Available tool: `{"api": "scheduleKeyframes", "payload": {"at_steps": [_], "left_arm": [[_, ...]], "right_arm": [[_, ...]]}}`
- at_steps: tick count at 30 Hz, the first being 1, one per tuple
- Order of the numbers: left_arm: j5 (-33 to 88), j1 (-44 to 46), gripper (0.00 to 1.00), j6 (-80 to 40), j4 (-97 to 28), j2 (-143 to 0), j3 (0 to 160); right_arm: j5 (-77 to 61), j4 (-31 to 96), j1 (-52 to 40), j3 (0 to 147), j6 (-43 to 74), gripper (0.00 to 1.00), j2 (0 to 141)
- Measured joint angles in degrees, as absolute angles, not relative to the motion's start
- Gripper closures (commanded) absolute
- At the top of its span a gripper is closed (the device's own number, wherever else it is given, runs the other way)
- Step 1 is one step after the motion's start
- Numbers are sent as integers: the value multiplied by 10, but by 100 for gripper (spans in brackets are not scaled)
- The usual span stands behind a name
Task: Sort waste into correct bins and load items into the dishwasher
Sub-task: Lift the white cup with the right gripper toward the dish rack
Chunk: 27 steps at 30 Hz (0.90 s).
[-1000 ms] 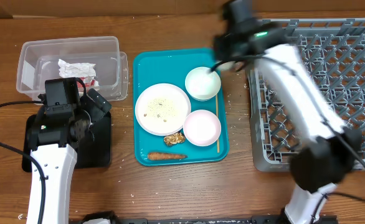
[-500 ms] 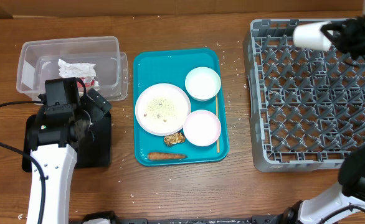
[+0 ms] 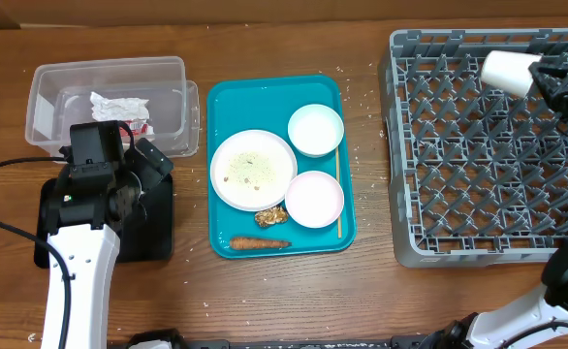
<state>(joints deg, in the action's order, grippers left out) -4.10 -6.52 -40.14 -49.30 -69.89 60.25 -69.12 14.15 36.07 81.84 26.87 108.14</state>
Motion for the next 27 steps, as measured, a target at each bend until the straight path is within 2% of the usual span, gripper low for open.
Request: {"api": "scheduleKeyframes", "payload": {"at_steps": [12, 27], "left_arm": [[-41, -65, 0, -402, -493, -699, 602], [-41, -65, 0, -402, -493, -699, 602]], "right_arm": [[-704, 51, 308, 811, 330, 96, 1190], [-700, 36, 352, 811, 343, 96, 1192]]}}
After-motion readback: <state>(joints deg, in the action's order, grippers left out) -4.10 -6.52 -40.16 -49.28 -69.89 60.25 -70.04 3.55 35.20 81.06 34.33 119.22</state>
